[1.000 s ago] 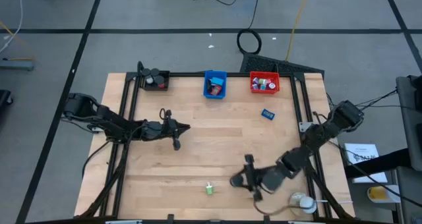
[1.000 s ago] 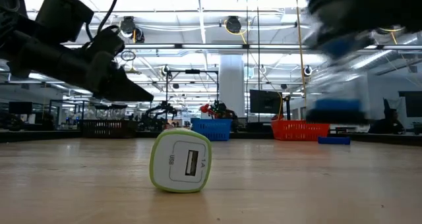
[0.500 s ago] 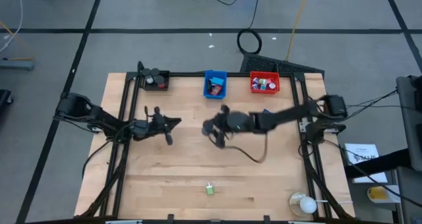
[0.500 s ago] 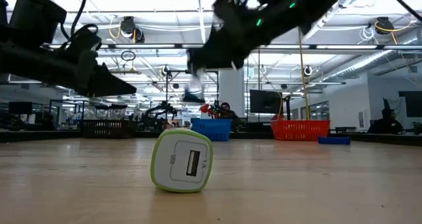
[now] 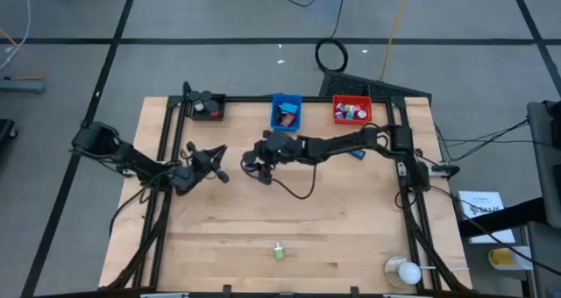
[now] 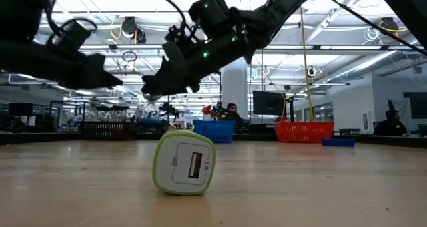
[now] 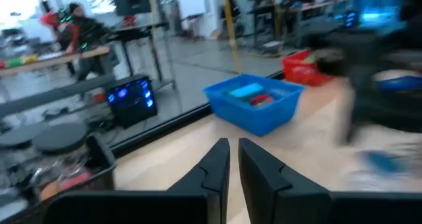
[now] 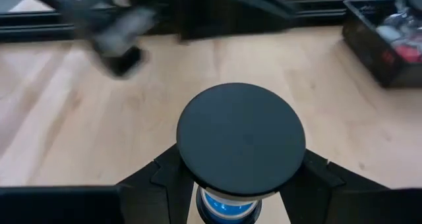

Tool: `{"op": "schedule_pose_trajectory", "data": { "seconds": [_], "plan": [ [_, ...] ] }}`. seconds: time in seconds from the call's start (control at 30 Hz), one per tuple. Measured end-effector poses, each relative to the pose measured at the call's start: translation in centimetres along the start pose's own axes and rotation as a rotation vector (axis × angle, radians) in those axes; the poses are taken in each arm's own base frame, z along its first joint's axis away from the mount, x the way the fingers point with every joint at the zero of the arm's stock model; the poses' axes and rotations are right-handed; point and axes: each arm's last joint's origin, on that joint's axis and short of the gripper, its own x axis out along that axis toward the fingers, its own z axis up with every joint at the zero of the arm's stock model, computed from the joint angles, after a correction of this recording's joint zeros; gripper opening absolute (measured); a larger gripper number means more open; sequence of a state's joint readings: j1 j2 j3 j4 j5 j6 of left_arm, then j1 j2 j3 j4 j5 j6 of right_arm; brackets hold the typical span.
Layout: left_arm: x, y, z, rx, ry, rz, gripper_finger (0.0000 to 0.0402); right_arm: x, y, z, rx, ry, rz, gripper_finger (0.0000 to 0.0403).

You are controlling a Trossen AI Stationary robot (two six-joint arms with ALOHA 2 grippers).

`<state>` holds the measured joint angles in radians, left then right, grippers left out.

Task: Pick & Place Office items
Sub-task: Put the blue hourglass into the black basket

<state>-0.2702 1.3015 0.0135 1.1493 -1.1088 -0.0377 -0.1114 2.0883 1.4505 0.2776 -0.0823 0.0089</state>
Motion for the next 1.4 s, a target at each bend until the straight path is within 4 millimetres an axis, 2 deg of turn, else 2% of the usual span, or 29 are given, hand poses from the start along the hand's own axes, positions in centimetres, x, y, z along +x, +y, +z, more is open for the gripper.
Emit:
{"op": "schedule_pose_trajectory", "data": {
  "seconds": [0.2, 0.43, 0.6, 0.97, 1.07, 1.23, 1.4],
  "plan": [
    [-1.0, -0.3, 0.6, 0.007, -0.025, -0.032, 0.0037, 0.2, -1.0, -0.5, -0.011, 0.013, -0.02, 0.0171],
    [-0.7, -0.5, 0.3, 0.007, -0.005, -0.127, 0.0037, 1.3, -1.3, -2.0, -0.024, 0.046, -0.024, 0.0171],
    [-0.5, -0.7, 0.2, 0.015, 0.004, -0.232, 0.0037, 1.3, -1.4, -2.1, -0.027, 0.048, -0.025, 0.0172],
    [-0.4, -0.8, 0.2, 0.011, 0.01, -0.28, 0.0037, 1.3, -1.2, -2.2, -0.031, 0.056, -0.042, 0.0225],
    [-0.4, -0.8, 0.2, 0.011, 0.01, -0.28, 0.0037, 0.9, -1.0, -1.6, -0.043, 0.052, -0.096, 0.0245],
    [-0.4, -0.8, 0.2, 0.011, 0.009, -0.28, 0.0037, -0.8, -0.7, 0.6, -0.053, 0.013, -0.121, 0.0282],
    [-0.4, -0.8, 0.2, 0.011, 0.009, -0.28, 0.0037, -3.9, 0.0, 3.4, -0.063, 0.007, -0.11, 0.0305]
  ]
}}
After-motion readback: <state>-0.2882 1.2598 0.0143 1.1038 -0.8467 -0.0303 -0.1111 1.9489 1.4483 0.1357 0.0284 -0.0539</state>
